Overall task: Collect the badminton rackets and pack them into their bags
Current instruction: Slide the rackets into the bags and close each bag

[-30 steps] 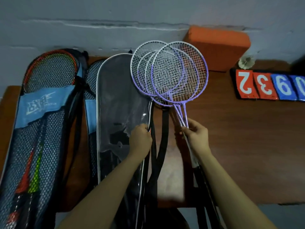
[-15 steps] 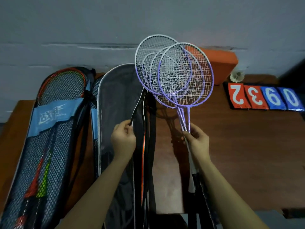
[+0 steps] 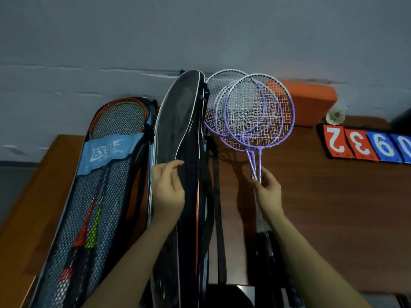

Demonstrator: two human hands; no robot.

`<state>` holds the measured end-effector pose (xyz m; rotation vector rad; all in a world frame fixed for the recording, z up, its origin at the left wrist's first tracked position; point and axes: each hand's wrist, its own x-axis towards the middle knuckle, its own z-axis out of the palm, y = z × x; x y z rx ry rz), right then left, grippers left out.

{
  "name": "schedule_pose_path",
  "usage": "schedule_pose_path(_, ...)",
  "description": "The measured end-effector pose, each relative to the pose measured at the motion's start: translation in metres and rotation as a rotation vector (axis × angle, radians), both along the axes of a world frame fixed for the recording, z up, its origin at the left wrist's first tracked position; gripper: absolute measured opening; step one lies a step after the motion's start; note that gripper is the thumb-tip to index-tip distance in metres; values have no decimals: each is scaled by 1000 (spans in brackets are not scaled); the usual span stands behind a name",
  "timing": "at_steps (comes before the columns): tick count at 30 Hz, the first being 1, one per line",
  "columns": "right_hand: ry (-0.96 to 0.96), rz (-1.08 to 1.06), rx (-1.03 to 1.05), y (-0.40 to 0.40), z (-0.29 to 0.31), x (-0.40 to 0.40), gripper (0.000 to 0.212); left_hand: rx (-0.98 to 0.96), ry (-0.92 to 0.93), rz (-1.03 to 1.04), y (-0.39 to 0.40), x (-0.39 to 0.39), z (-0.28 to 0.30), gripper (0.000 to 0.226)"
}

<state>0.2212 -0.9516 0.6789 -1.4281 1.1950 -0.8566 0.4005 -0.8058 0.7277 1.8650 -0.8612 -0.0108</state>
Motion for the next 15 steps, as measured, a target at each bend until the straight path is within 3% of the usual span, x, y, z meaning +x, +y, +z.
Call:
schedule_pose_path(7,171,88,-17,5,-21,14,34,78,-72,-68,5,12,-9,30)
schedule_pose_path(15,540,51,-141,-2,-44,-4,29,104,-62,-96,0,11,-12,29)
